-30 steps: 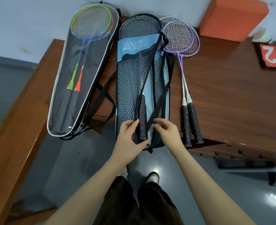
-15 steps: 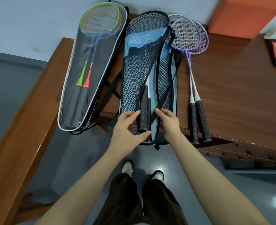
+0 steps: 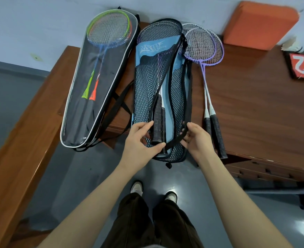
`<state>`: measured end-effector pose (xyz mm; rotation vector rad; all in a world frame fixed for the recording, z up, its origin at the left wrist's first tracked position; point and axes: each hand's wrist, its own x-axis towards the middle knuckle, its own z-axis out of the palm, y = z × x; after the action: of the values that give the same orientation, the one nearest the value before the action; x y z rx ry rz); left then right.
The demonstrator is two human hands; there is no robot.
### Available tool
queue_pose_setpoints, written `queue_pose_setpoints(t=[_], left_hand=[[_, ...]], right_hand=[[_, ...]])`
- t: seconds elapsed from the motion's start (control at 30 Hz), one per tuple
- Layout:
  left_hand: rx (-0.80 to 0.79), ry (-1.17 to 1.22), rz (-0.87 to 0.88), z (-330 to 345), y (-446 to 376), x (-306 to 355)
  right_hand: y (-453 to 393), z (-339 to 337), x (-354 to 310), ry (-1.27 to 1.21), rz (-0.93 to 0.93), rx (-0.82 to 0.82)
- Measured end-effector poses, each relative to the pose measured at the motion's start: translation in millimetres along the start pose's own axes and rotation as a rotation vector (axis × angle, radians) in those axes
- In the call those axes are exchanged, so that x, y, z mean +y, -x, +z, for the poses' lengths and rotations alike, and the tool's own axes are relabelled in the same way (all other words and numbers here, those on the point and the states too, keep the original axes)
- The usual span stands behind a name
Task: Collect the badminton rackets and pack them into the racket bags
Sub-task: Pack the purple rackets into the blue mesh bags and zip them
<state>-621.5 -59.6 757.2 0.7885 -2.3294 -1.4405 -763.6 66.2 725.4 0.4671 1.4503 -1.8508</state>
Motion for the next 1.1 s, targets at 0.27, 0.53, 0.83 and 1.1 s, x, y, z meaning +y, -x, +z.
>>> queue_pose_setpoints(t=[0.27, 0.53, 0.83, 1.1], left_hand=[[0.005, -0.036, 0.001, 12.9, -12.1, 5.4], [0.014, -0.035, -0.001, 28.2, -22.9, 15.1], [0.041, 0.005, 0.001, 19.4, -25.2, 27.3], [0.056, 0.006, 0.025, 11.3, -25.6, 30.2]], right_hand=[[25.8, -47.8, 1.5, 0.088, -0.01, -0.076], [28.7, -64.0, -15.4, 0.517, -0.254, 0.106], [12.4, -26.8, 1.7, 0.72, -0.649, 0.097], [2.3, -8.9, 5.4, 0.518, -0.004, -0.084]])
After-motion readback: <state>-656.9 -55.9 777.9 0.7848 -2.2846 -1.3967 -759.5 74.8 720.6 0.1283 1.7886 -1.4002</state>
